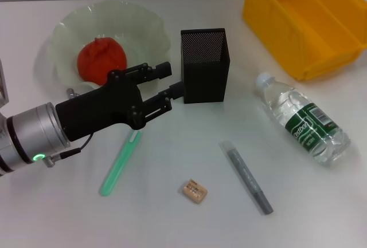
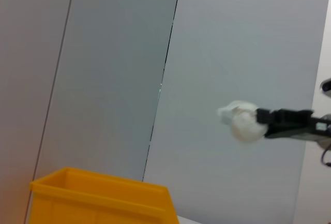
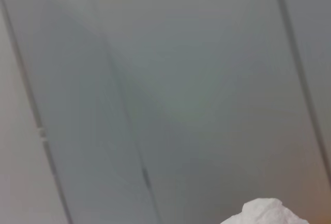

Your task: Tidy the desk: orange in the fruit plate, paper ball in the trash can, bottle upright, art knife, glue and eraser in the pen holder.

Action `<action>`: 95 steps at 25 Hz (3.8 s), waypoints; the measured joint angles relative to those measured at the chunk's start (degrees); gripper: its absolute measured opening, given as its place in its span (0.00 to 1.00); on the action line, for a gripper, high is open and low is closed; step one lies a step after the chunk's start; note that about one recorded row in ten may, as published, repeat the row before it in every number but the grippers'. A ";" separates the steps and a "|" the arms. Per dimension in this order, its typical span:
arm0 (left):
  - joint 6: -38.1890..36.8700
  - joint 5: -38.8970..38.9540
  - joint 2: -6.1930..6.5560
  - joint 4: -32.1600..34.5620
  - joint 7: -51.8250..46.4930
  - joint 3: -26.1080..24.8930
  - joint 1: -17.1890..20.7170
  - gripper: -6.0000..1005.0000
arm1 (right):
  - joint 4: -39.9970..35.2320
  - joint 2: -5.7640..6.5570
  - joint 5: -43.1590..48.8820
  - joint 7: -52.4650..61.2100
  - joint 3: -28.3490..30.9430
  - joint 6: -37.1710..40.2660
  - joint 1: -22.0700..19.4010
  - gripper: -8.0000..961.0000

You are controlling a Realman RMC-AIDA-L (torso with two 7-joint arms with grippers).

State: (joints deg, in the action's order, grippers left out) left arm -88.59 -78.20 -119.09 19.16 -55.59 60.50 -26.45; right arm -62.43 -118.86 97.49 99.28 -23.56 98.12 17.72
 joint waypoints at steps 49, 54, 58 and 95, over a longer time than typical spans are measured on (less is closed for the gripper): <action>-0.62 0.06 0.00 -0.53 -0.23 0.41 -0.01 0.49 | 20.65 1.97 10.20 -9.55 -5.62 -25.86 9.54 0.58; -0.63 0.06 0.00 -0.53 -0.33 0.41 -0.17 0.49 | 20.77 2.02 10.20 -9.47 -5.61 -26.65 9.73 0.61; -0.65 0.06 0.00 -0.53 -0.51 0.40 -0.38 0.49 | 21.01 2.13 10.24 -9.61 -5.61 -27.25 10.07 0.63; -0.71 1.56 -0.09 -0.53 -0.68 0.30 -1.41 0.49 | 22.41 1.21 10.27 -9.81 -19.77 -39.32 12.25 0.80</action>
State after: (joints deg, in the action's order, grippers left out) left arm -89.30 -76.63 -119.18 18.63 -56.27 60.80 -27.86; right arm -40.02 -117.65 107.76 89.47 -43.33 58.80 29.97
